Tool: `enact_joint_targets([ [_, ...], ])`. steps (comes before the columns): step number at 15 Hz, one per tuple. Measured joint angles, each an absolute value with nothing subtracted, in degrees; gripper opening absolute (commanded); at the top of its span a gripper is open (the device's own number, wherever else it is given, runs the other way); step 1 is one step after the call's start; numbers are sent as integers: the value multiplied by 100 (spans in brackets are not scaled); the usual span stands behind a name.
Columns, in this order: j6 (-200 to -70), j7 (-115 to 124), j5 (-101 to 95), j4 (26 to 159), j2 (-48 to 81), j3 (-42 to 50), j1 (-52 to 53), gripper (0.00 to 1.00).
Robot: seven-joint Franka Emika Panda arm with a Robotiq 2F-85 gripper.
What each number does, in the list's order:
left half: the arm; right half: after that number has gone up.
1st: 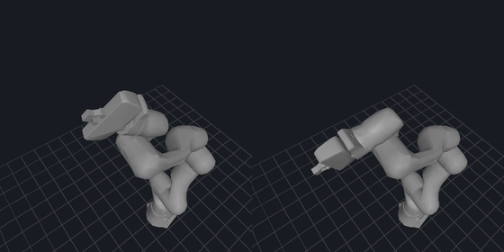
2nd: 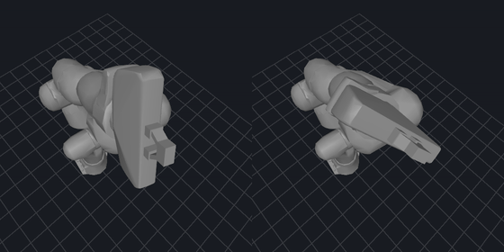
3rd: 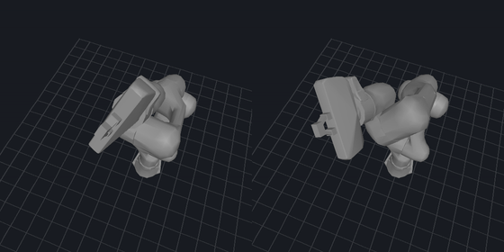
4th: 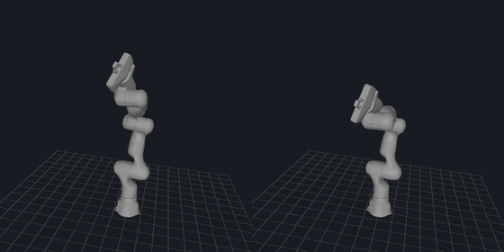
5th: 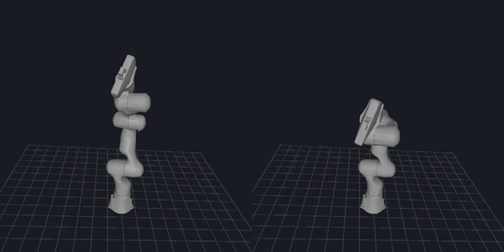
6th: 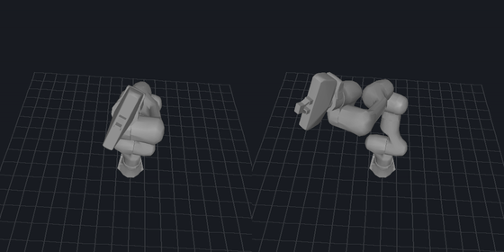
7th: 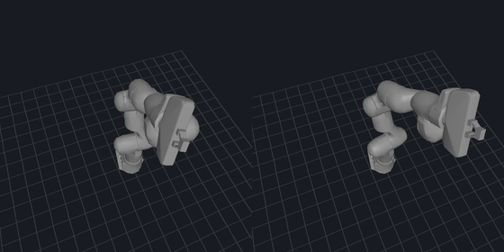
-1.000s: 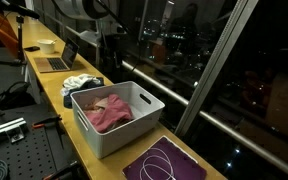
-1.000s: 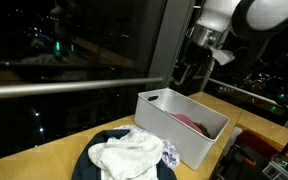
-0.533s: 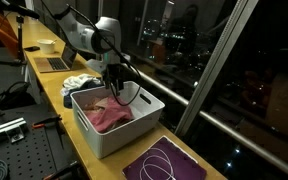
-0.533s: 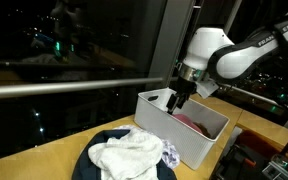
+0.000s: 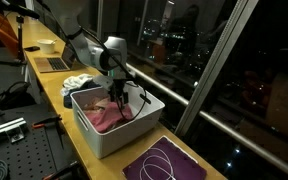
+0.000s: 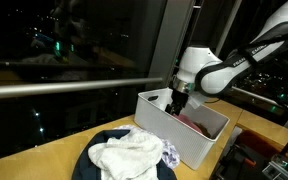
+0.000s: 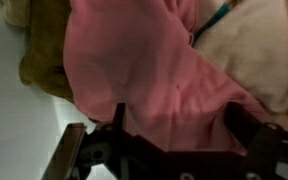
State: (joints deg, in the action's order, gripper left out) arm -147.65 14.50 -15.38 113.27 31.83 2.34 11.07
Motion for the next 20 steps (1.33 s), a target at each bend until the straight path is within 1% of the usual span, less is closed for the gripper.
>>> enact_joint_targets([
  [4, -14765, 1450, -1537, 11063, 3587, 338, 1119, 100],
  [5, -14765, 1450, -1531, 11017, 3639, 353, 1118, 83],
  [6, -14759, 1450, -1525, 10977, 3681, 365, 1116, 74],
  [7, -14757, 1450, -1516, 10943, 3716, 377, 1112, 68],
  [10, -14756, 1459, -1511, 10857, 3808, 409, 1096, 43],
  [12, -14746, 1462, -1495, 10818, 3836, 415, 1079, 30],
  [15, -14696, 1462, -1418, 10765, 3841, 415, 1056, 7],
  [16, -14660, 1462, -1394, 10743, 3841, 415, 1048, 2],
  [17, -14613, 1462, -1375, 10717, 3841, 415, 1043, 0],
  [18, -14564, 1462, -1348, 10687, 3841, 415, 1040, 4],
  [19, -14524, 1462, -1317, 10663, 3839, 415, 1041, 4],
  [20, -14506, 1462, -1287, 10650, 3828, 411, 1041, 2],
])
